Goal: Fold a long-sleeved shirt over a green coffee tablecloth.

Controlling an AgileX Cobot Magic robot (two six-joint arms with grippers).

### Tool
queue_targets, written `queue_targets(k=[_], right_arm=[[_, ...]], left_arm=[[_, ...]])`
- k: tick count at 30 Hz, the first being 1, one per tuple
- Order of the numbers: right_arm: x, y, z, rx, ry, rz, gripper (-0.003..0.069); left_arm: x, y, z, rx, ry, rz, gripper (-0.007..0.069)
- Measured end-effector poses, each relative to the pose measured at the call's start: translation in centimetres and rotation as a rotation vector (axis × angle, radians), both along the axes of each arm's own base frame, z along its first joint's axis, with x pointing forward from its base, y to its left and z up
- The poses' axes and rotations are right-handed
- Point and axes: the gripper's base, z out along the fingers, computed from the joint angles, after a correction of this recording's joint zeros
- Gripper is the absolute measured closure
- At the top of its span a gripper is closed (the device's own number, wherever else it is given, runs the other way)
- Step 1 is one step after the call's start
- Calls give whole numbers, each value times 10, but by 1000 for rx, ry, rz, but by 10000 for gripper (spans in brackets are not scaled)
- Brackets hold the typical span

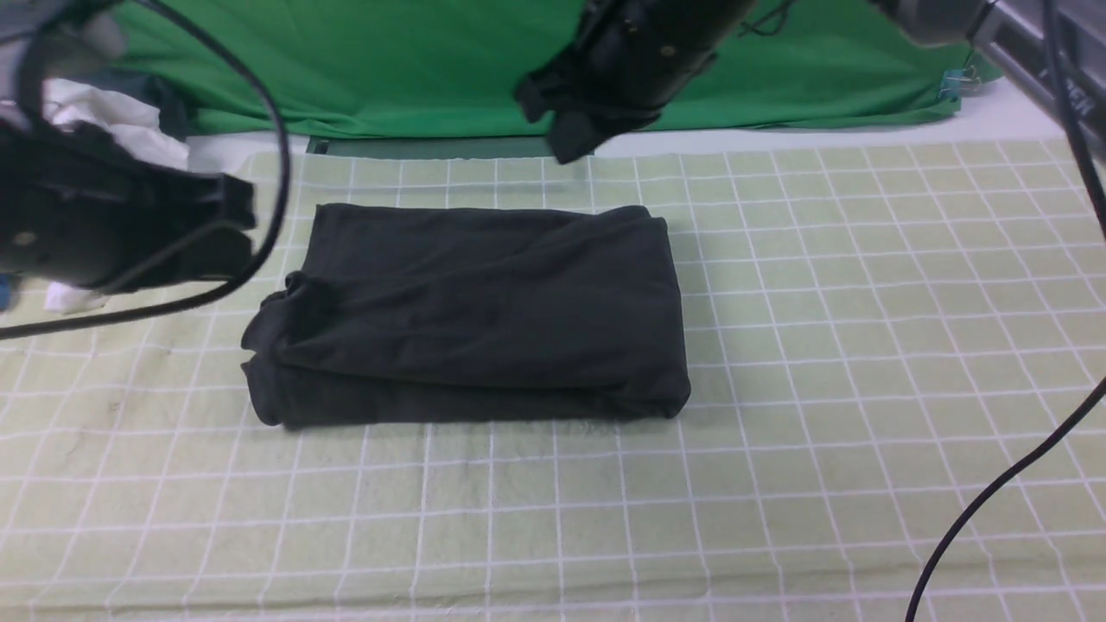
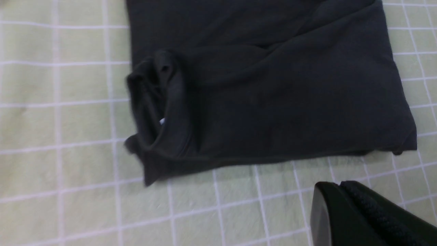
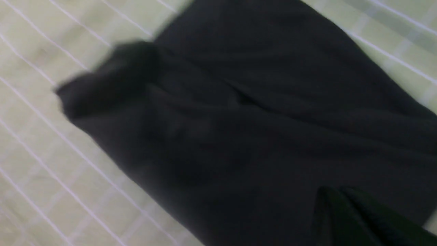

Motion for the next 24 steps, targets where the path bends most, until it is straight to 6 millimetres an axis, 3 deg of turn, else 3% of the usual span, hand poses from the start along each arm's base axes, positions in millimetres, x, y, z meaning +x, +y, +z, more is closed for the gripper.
queue_targets(k=[6,10,17,24], right_arm=[[-3,-4,-30,-121,66,9,652],[-7,-6,-57,-177,140,27,652],[-17,-13,-101,-252,251,37,652],[-21,-16,-129,-257,254,19,652]], left_arm=[[50,-4,-59,-8,147,-23,611],[69,-3,-89,10,197,-13,611],[81,8,-130,133,318,22,611],[87,12,-154,172,375,38,611]])
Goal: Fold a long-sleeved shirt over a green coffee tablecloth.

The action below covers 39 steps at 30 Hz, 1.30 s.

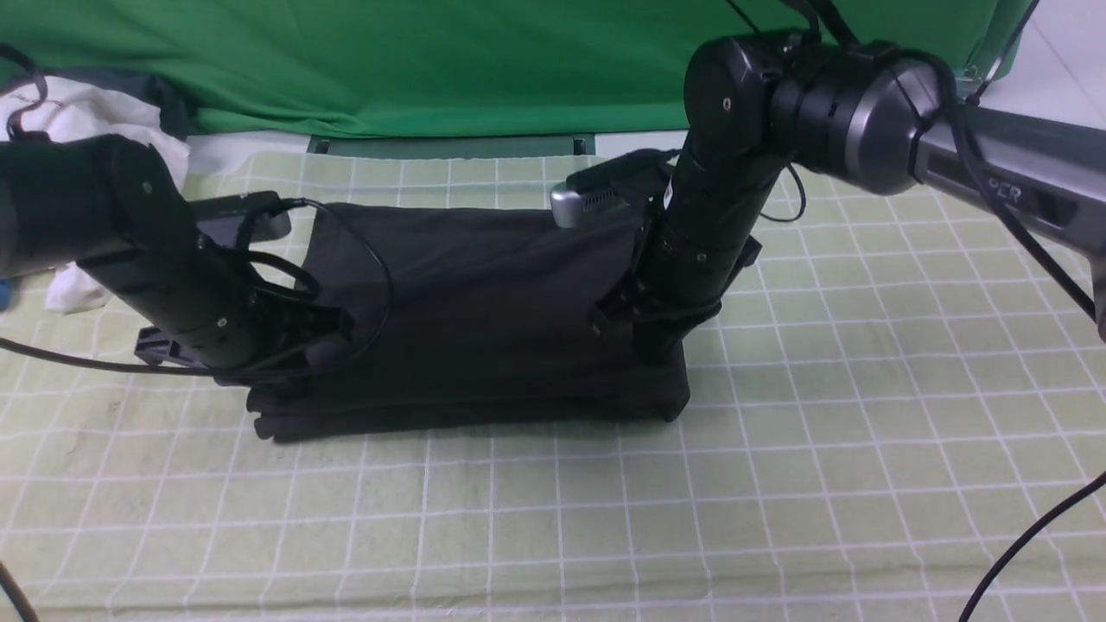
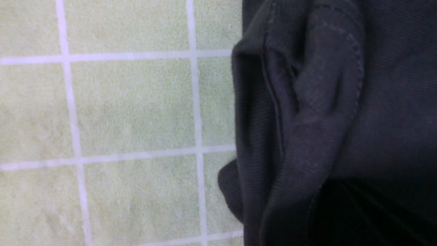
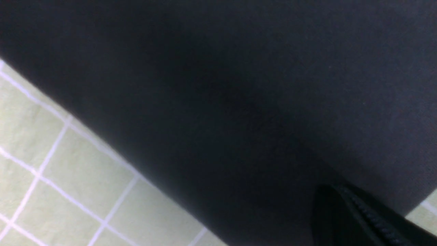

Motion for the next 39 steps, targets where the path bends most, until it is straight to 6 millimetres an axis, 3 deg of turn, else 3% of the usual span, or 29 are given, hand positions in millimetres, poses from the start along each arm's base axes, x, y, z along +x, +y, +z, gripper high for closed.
queue_targets(k=[7,10,13,14,19,20,22,24,25,26,31,36,39], right_arm=[[0,-1,-5,-9,-9,18,654],[-1,-4,3,-17,-14,22,654],[-4,-9,27,1,-59,19,656],[-8,-15,53,17,-116,17,656],[-30,-44,138,78,-313,-3,656],[-32,-45,142,82,-320,-5,656],[-52,-63,185,114,-427,-17,656],[-70,-75,215,149,-500,-26,656],[-72,-76,218,154,-507,-29,656],[-91,-86,243,194,-568,-43,655],[-150,-120,302,312,-765,-68,654],[-201,-150,321,408,-928,-85,654],[-225,-163,317,448,-996,-93,654]], left_arm=[[1,0,-2,-2,-3,9,611],[-2,0,6,-8,-4,13,611],[-7,-1,21,-21,-27,21,611],[-14,-2,41,-33,-67,21,611],[-44,-3,104,-51,-235,15,611],[-45,-3,103,-52,-231,16,611],[-80,-3,135,-61,-337,13,611],[-110,-4,150,-81,-410,16,611],[-110,-4,150,-81,-410,16,611],[-135,-5,156,-97,-455,19,611],[-202,-6,163,-134,-601,18,611],[-258,-8,156,-170,-744,11,611],[-274,-8,153,-185,-796,9,611]])
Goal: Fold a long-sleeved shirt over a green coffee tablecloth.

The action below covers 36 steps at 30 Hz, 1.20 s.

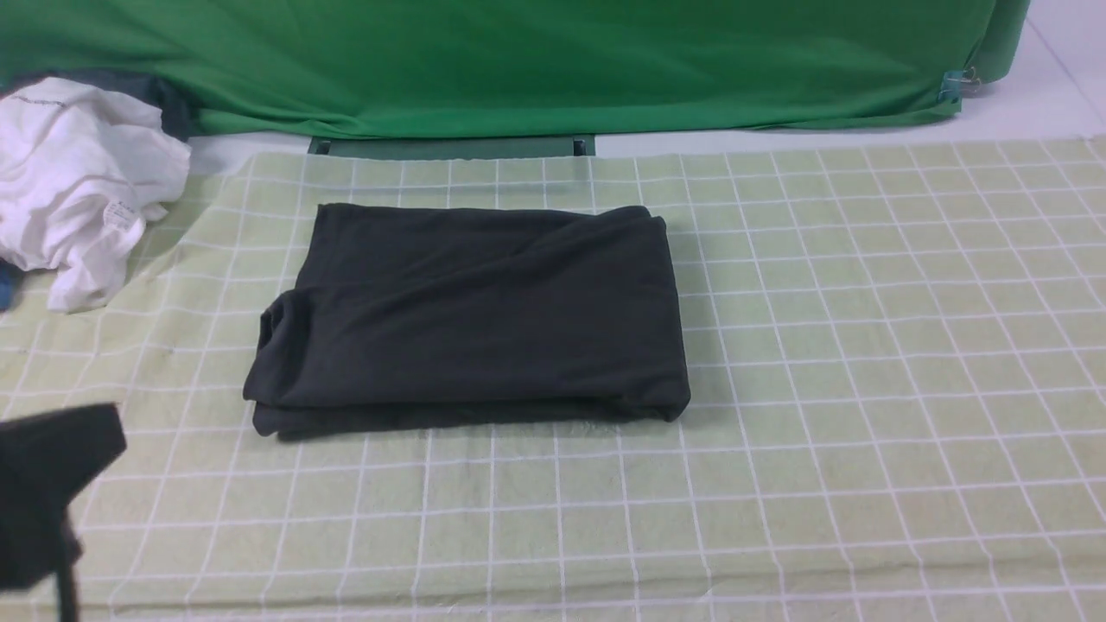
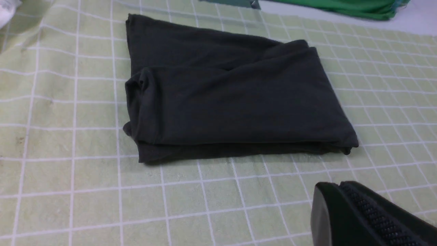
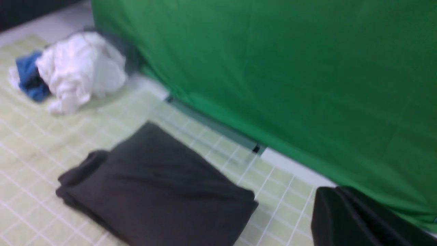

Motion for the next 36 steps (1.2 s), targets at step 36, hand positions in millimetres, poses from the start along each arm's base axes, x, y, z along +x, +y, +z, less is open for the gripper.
queue_targets(k=[36], right_arm=[[-154,-90,-156,411,-703,-38,519]], left_arm=[[-25,-2,-14,-30,-74,-10,611]])
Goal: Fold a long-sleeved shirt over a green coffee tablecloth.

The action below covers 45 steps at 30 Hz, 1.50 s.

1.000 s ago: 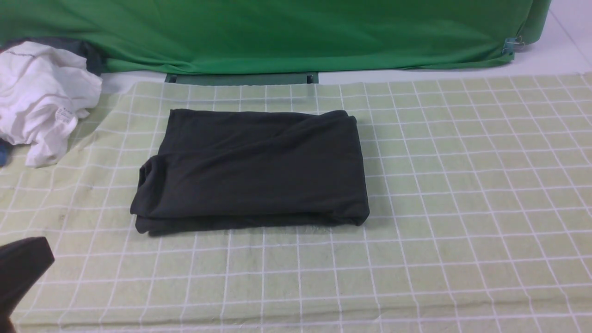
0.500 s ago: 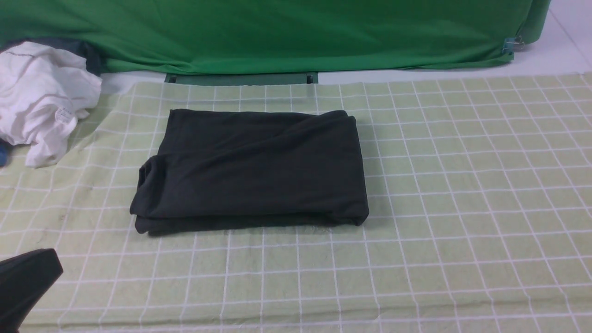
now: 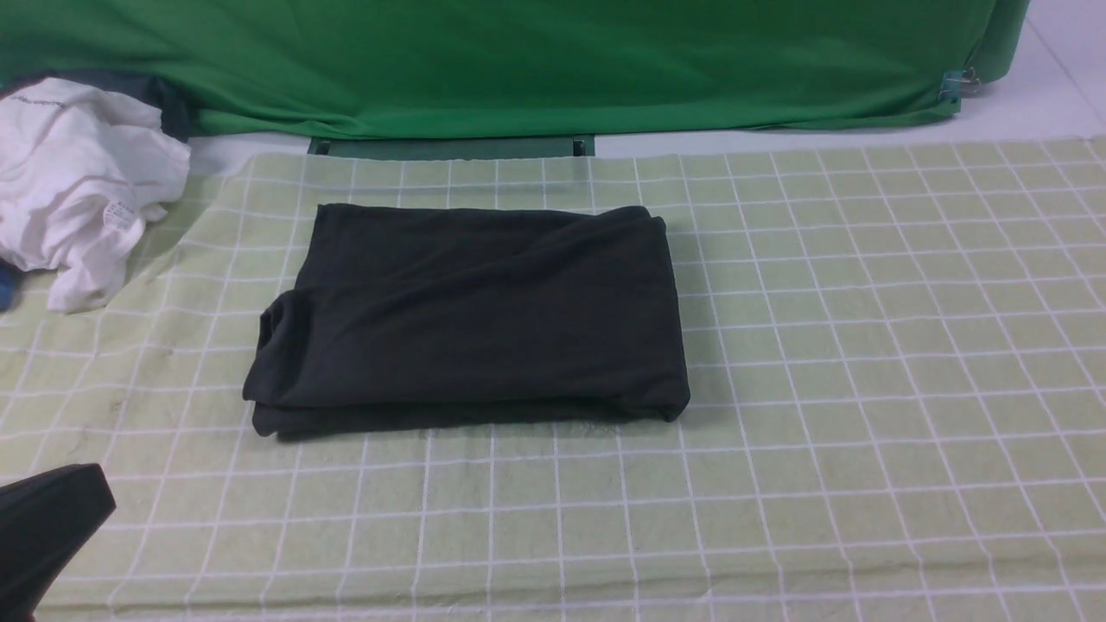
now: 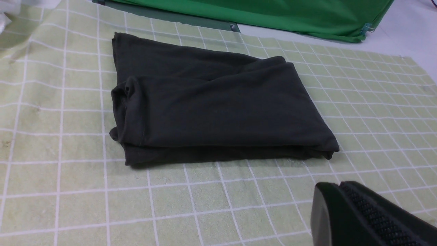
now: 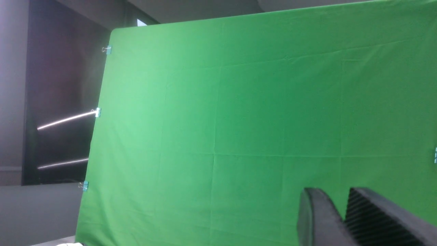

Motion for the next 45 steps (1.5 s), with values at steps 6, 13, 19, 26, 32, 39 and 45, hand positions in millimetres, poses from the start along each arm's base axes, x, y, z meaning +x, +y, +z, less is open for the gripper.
queue_targets(k=[6,13,19,26,32,39,45], right_arm=[[0,0,0,1,0,0,502],[0,0,0,1,0,0,480],[0,0,0,1,0,0,466],[0,0,0,1,0,0,443],[0,0,0,1,0,0,433],[0,0,0,1,0,0,422],[0,0,0,1,0,0,421]], left_arm=[[0,0,0,0,0,0,611],[0,1,0,50,-11,-5,611],[6,9,-2,187,-109,35,611],[16,21,-36,301,-324,169,611],[11,25,-80,376,-383,195,611],[13,25,-120,415,-300,176,611],[12,27,-120,436,-293,193,611]])
